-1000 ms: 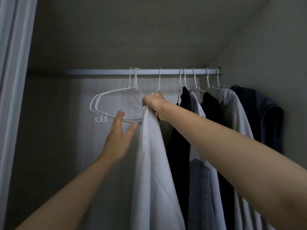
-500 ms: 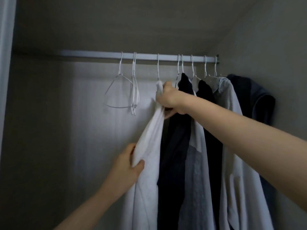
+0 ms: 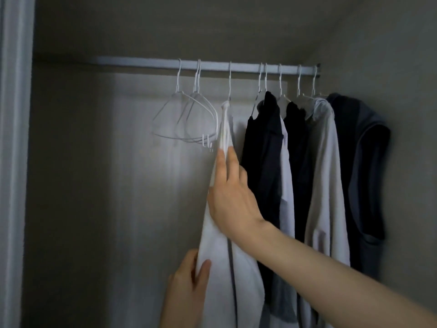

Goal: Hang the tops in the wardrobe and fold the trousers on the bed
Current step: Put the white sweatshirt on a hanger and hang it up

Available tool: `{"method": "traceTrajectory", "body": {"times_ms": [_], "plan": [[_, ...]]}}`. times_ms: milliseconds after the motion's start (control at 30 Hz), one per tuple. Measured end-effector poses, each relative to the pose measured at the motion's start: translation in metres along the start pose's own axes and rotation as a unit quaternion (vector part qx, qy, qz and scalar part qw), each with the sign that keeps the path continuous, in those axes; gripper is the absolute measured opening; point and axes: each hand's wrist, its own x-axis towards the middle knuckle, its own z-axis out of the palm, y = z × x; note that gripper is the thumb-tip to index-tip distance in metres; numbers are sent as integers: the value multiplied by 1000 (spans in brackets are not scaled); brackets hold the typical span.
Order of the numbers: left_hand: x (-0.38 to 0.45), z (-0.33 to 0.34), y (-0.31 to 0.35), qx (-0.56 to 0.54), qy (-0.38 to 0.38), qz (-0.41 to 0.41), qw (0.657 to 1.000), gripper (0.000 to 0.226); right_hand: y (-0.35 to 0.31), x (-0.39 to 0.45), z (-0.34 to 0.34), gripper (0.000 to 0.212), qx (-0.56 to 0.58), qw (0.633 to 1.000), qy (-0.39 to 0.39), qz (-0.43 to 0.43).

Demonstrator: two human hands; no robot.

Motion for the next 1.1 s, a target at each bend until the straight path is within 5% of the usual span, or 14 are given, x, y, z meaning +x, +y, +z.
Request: {"method": "traceTrajectory", "body": {"times_ms": [167, 567, 700, 967, 1100], "plan": [[-22, -4, 7, 35, -6, -20, 999, 21, 0, -40, -1, 79, 88, 995, -48, -20], [-130, -15, 76, 193, 137, -101, 966, 20, 26, -137, -57, 73, 275, 954, -70, -102], [-193, -34, 103, 247, 120, -130, 953, 23, 19, -172, -81, 72, 319, 933, -83, -147], [-376, -86, 186, 370, 196, -187, 889, 24, -42, -296, -145, 64, 472, 819, -131, -298], [-489, -101, 232, 443, 256, -250, 822, 21, -75, -380, -192, 56, 552, 738, -169, -350]]}}
